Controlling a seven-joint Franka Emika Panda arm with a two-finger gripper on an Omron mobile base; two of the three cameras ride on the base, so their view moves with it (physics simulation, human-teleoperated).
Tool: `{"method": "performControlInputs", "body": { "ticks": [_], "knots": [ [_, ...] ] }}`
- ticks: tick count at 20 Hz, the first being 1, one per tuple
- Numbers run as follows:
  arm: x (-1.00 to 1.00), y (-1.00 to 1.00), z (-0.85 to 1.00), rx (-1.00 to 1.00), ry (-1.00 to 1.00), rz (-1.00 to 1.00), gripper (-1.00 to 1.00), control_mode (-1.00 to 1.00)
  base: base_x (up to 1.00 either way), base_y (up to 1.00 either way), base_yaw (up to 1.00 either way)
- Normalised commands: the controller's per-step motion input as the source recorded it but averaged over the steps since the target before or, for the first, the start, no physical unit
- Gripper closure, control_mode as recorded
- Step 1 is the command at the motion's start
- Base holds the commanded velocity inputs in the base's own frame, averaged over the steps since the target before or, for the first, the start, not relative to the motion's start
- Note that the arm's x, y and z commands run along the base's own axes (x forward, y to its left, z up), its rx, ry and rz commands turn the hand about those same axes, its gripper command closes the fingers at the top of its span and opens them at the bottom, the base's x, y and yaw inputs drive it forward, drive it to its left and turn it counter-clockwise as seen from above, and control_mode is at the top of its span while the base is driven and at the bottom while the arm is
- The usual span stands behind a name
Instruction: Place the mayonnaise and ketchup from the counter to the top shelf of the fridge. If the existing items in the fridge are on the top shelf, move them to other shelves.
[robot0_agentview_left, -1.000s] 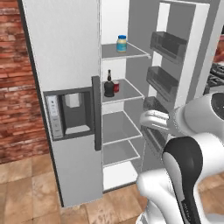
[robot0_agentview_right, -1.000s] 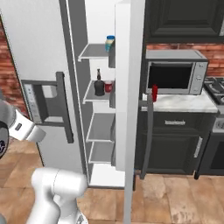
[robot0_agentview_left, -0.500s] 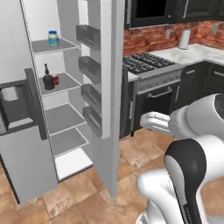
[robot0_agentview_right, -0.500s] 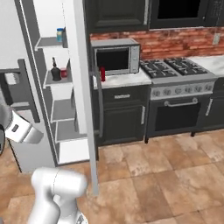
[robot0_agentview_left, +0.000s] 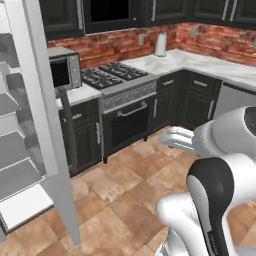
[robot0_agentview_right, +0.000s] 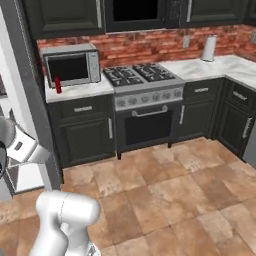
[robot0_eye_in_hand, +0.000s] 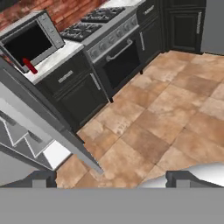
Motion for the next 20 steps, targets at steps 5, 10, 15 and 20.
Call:
{"method": "performControlInputs", "body": {
  "ticks": [5, 10, 15, 20],
  "knots": [
    [0.00, 0.00, 0.00, 0.00, 0.00, 0.00, -1.00, 1.00, 1.00, -0.98, 0.04],
    [0.00, 0.00, 0.00, 0.00, 0.00, 0.00, -1.00, 1.00, 1.00, -0.85, 0.07],
    [0.00, 0.00, 0.00, 0.00, 0.00, 0.00, -1.00, 1.00, 1.00, -0.27, 0.40],
    [0.00, 0.00, 0.00, 0.00, 0.00, 0.00, -1.00, 1.00, 1.00, -0.05, 0.62]
  ]
}}
